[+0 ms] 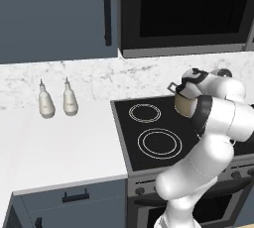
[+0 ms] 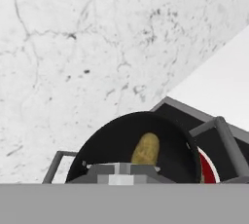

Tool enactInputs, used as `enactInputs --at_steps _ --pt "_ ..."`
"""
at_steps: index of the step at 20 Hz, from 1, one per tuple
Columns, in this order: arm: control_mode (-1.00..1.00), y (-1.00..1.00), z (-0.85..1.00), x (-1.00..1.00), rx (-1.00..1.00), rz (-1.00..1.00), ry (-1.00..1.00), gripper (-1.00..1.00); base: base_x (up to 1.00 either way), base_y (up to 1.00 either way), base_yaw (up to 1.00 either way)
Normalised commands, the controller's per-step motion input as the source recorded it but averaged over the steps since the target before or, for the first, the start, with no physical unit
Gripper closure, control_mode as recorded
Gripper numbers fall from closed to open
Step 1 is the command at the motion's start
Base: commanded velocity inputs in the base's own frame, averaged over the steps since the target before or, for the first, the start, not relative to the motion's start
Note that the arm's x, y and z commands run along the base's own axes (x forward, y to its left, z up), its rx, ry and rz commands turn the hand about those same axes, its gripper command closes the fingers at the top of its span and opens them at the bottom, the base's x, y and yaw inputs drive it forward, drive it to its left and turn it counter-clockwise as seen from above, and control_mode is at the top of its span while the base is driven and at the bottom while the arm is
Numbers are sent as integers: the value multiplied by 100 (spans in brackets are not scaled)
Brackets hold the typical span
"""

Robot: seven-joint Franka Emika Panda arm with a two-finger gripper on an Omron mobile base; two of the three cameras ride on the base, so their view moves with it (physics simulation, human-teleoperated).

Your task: Put the avocado and potato in the pot. Retrieve the spatula and lightly stir the vegetables in the pot.

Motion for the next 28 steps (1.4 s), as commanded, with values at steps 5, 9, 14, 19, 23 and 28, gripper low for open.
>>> enactInputs --at_steps 5,9,14,19,23,28 --pt "-100 -32 5 -11 0 0 -8 100 0 0 0" --pt "-100 -21 -5 0 0 3 -1 100 0 0 0" --pt "-100 -6 -43 1 0 11 0 100 0 0 0" --pt "-100 0 -27 -14 -2 28 -13 100 0 0 0" --pt "-100 0 -25 20 -11 36 -19 100 0 0 0" --pt "-100 -19 -55 29 -21 31 -7 100 0 0 0"
